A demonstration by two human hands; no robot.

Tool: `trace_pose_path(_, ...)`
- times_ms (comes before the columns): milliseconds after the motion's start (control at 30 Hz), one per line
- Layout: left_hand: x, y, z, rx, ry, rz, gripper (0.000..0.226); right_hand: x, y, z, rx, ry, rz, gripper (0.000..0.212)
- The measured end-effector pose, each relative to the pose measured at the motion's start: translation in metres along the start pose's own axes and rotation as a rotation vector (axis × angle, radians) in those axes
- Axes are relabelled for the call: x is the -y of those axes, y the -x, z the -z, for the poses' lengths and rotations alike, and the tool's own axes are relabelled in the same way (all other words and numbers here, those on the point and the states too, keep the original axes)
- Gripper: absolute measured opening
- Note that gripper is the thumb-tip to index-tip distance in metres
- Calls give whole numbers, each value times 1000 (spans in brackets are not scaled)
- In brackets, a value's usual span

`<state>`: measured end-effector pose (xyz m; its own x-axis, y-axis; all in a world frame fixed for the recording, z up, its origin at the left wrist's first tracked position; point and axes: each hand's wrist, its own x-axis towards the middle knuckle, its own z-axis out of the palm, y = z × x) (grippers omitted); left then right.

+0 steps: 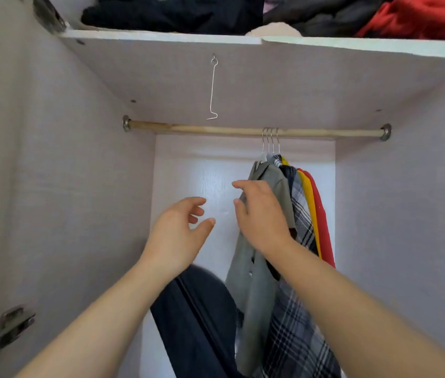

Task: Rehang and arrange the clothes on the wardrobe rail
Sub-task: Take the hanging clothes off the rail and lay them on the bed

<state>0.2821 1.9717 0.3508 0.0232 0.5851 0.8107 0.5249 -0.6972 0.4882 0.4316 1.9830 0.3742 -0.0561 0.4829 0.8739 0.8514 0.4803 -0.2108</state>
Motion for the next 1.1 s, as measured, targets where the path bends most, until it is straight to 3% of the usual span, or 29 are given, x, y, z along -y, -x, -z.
trace_pose_path(233, 53, -82, -35, -33, 106, -70, 33, -52, -104, -44, -101, 262, 6, 37)
trace_pose_path(467, 95, -132, -74, -20, 153, -141, 32, -119, -135, -43, -198, 491, 33, 35)
trace_pose_path(800, 119, -163, -100, -8, 108, -165, 32, -190, -154, -34, -345, 611, -76, 35)
trace_pose_path(1100, 89, -198, -112, -80, -15, -234, 36, -218, -195, -32, -339, 538, 33, 27)
